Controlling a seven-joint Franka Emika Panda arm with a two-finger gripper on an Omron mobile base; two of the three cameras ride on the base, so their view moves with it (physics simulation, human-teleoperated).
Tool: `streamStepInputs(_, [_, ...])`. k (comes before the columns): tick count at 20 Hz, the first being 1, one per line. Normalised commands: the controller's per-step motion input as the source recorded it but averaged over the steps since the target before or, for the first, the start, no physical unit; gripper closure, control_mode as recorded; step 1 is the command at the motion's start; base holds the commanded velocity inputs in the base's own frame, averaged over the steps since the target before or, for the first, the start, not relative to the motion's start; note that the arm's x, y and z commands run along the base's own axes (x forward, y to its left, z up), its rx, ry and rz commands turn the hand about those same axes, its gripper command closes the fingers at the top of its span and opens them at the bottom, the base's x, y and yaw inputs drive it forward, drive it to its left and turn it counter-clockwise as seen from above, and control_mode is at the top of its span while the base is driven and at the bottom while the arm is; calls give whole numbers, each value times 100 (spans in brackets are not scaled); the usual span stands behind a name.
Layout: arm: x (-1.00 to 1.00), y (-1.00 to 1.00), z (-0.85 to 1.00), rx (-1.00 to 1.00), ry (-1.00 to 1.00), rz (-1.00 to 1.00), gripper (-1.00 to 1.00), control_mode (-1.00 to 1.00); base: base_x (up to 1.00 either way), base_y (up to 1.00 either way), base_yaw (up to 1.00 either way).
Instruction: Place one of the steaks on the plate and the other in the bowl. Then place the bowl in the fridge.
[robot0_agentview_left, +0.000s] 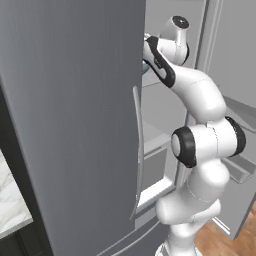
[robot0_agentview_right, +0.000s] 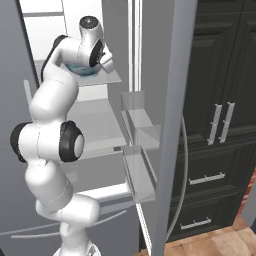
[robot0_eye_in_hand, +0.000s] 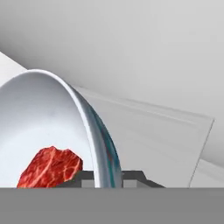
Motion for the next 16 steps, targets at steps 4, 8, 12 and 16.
streamStepInputs(4, [36,37,-16,-3,0,0,-100,-100,0,0,0])
streamStepInputs(8, [20,10,-2,0,-6,0,-100,-100,0,0,0])
streamStepInputs(12, [4,0,0,0,-9,0,-100,-100,0,0,0])
streamStepInputs(16, [-32,0,0,0,-15,0,-100,-100,0,0,0])
